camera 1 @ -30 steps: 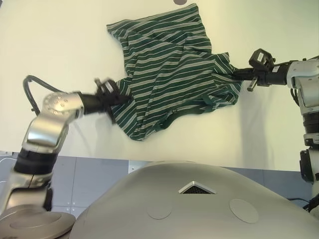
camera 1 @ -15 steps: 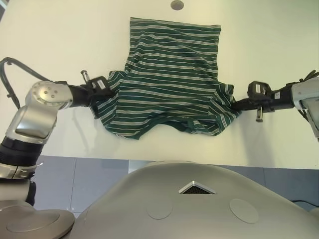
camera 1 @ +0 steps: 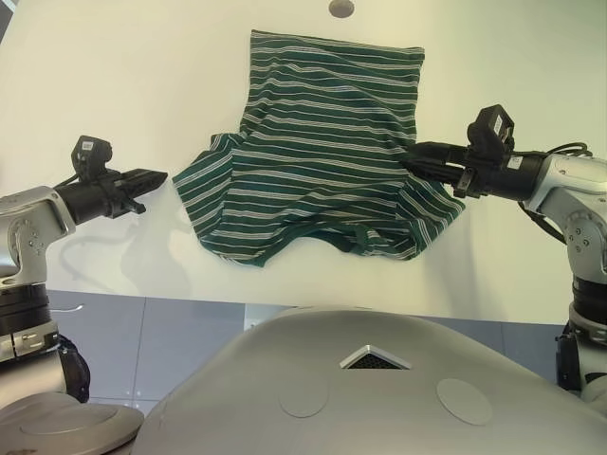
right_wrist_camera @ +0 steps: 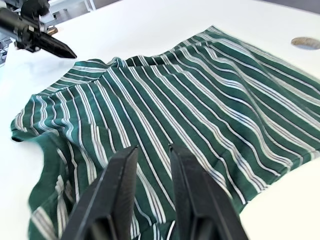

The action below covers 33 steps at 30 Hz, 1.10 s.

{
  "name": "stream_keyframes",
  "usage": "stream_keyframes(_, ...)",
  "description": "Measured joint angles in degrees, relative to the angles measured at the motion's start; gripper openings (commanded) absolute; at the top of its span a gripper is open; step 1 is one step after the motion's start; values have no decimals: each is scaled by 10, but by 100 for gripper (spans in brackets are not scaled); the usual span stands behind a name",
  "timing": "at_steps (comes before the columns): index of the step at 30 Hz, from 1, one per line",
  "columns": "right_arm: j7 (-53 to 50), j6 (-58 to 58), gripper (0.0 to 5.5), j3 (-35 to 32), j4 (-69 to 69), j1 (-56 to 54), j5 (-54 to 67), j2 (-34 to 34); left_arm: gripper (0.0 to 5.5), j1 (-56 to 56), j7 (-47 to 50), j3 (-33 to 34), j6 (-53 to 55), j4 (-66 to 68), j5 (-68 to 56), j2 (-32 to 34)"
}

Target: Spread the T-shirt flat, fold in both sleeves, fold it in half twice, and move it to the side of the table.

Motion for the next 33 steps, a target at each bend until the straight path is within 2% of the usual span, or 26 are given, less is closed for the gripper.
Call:
stream_keyframes(4, -24, -1, 116, 4, -3, 10, -1, 8, 96, -54, -41, -36, 5, 59, -6, 4)
stream_keyframes(8, -22, -15, 116, 38, -18, 19, -15, 0, 96, -39, -91, -54, 15, 51, -17, 24)
stream_keyframes(10, -12, -24, 116, 88, -41, 34, -23, -3, 96, -39, -96, -59, 15, 51, -17, 28)
stream_keyframes(11, -8, -27, 116, 134, -52, 42, -34, 0, 96, -44, -96, -64, 15, 55, -16, 28)
stream_keyframes(15, 8, -96, 116, 276, -21, 37, -161, -40, 96, -61, -94, -84, 10, 57, -11, 27)
stream_keyframes(17, 24, -148, 116, 307, -13, 21, -199, -65, 96, -61, -92, -89, 2, 58, -8, 26)
stream_keyframes(23, 107, -161, 116, 305, -40, 45, -172, -119, 96, -55, -82, -87, -3, 50, -8, 17)
stream_keyframes(30, 127, -168, 116, 280, -50, 39, -147, -120, 96, -40, -63, -76, -10, 32, -12, -5)
stream_keyframes(33, 151, -169, 119, 278, -58, 43, -138, -141, 49, -31, -63, -74, -10, 23, -19, -7)
